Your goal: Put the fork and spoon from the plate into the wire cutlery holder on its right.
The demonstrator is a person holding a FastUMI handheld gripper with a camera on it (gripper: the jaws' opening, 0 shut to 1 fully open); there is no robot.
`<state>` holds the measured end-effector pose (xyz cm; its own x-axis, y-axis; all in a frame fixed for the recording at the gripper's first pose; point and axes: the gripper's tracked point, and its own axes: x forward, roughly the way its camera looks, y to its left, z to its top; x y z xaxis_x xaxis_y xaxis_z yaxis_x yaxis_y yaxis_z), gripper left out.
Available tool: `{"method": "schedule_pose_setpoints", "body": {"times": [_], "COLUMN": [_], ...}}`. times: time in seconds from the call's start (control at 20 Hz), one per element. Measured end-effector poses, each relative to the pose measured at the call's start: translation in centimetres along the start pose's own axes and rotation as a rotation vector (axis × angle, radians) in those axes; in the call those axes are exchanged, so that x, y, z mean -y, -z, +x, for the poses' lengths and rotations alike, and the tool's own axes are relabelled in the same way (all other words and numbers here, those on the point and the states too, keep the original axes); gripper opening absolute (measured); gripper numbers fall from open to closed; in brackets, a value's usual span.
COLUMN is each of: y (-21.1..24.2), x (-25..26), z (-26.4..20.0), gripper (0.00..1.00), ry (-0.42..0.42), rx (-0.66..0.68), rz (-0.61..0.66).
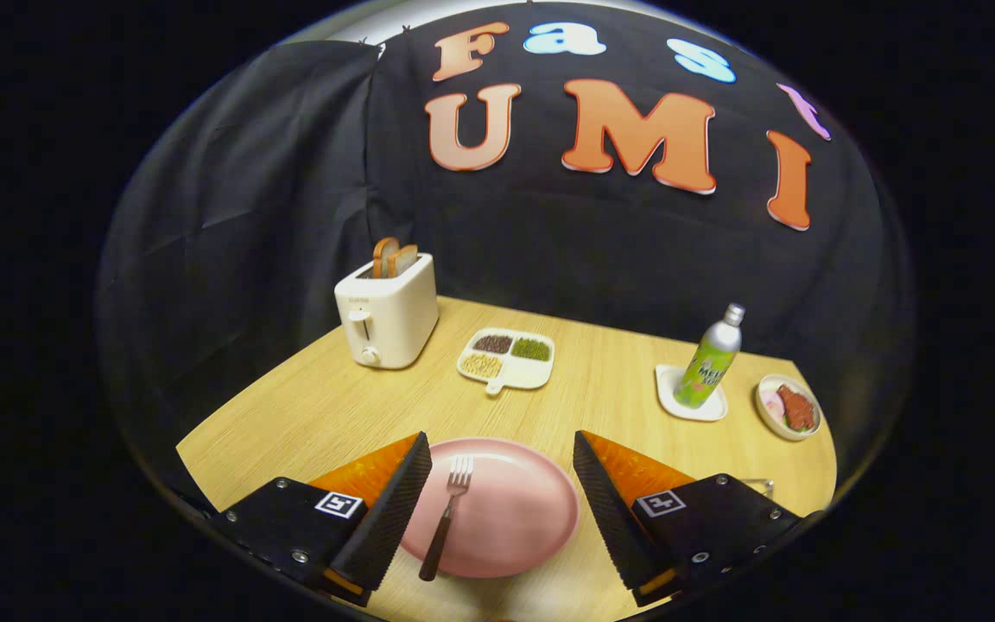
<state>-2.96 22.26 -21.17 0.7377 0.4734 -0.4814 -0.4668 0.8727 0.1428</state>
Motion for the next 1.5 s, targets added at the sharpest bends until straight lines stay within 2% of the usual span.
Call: {"method": "schedule_pose_setpoints", "body": {"times": [0.25, 0.4, 0.65, 0.85, 1.0, 1.05, 1.1, 1.15, 1.3, 1.5], "y": [5.5, 8.2, 10.9, 12.1, 12.9, 13.5, 13.8, 13.9, 13.6, 12.2], "x": [-1.9, -2.7, -3.9, -4.4, -4.5, -4.2, -3.9, -3.6, -3.7, -3.0], "z": [2.2, 2.8, 3.7, 4.1, 4.2, 4.2, 4.2, 4.3, 4.4, 4.3], "gripper": [0.97, 0.90, 0.78, 0.63, 0.41, 0.36, 0.24, 0.18, 0.11, 0.05], "ry": [-0.032, -0.052, -0.095, -0.103, -0.098, -0.074, -0.050, -0.039, -0.040, -0.032], "rx": [-0.213, -0.337, -0.471, -0.534, -0.572, -0.597, -0.612, -0.614, -0.604, -0.552], "rz": [-0.022, -0.021, -0.020, -0.006, -0.012, -0.022, -0.026, -0.030, -0.021, 0.026]}}
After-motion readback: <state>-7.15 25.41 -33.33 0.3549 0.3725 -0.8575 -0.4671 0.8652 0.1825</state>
